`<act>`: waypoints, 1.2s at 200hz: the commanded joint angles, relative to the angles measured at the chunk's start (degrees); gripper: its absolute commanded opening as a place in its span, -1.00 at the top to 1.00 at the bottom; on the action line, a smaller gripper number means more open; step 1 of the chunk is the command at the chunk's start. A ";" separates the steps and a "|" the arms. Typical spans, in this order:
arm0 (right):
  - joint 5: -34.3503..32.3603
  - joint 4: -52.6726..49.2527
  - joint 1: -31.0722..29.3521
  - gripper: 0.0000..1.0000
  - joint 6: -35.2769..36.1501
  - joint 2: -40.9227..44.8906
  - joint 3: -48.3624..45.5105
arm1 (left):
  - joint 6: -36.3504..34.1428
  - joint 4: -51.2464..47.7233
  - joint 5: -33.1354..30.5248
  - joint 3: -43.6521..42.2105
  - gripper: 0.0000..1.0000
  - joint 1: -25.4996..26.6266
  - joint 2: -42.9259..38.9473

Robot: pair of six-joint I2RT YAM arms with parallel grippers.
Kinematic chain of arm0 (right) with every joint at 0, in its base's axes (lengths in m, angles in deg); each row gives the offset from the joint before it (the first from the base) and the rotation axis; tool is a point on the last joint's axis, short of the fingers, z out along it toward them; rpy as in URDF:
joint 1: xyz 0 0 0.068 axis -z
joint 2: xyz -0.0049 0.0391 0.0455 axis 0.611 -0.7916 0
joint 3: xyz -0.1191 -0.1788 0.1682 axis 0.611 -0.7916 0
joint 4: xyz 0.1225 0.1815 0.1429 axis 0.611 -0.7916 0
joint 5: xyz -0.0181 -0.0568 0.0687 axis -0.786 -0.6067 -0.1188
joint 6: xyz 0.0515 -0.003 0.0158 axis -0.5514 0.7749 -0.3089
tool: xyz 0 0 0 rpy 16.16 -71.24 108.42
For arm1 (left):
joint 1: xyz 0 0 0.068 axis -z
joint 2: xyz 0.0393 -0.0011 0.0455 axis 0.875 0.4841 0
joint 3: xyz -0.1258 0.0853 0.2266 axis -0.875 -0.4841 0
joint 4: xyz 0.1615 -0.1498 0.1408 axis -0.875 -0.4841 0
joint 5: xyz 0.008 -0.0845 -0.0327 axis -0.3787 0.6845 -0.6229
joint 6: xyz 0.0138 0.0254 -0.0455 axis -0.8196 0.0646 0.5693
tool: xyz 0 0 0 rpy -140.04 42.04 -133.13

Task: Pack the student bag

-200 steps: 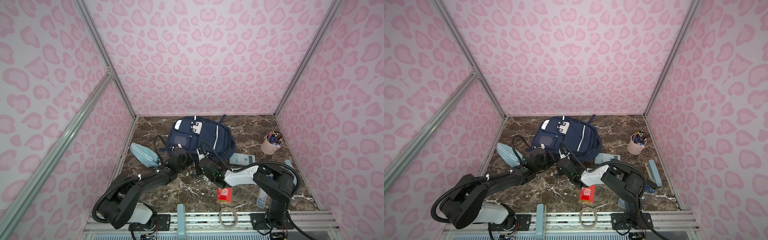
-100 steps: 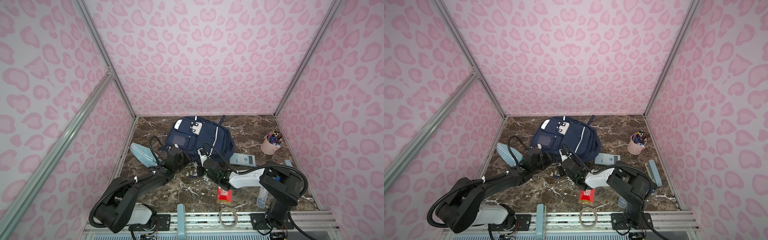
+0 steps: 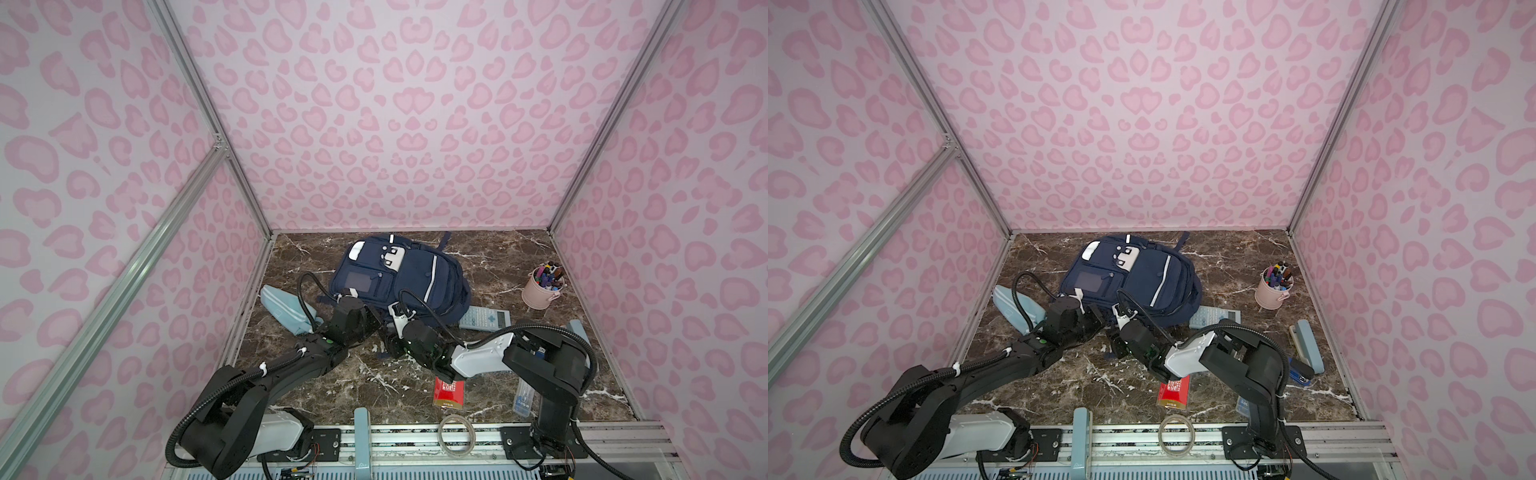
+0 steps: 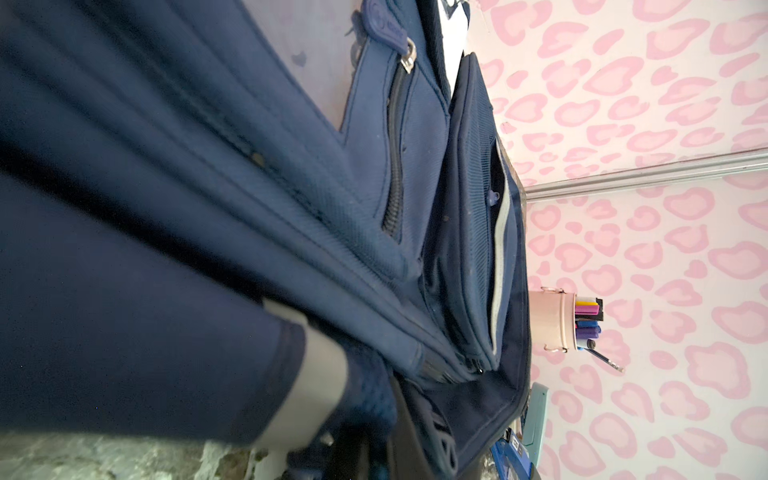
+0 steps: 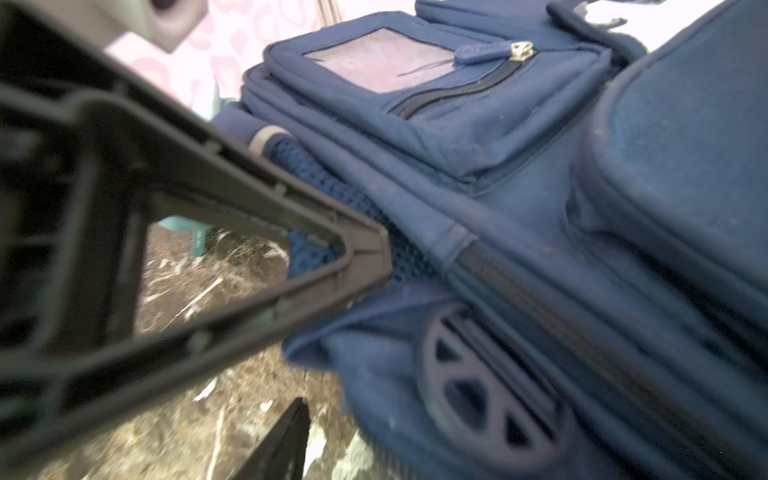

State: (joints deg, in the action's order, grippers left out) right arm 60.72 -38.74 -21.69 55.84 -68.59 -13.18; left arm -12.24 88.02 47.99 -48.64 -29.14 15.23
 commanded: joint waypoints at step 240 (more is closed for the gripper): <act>1.92 -17.40 3.57 1.00 -3.63 16.33 -10.00 | -4.69 -3.08 -1.26 -1.38 0.94 -2.18 -4.74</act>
State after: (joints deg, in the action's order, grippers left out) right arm 64.81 -48.49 -20.23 56.17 -53.51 -20.74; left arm -16.07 84.00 55.19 -49.45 -30.46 10.40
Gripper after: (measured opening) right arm 0.069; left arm 0.079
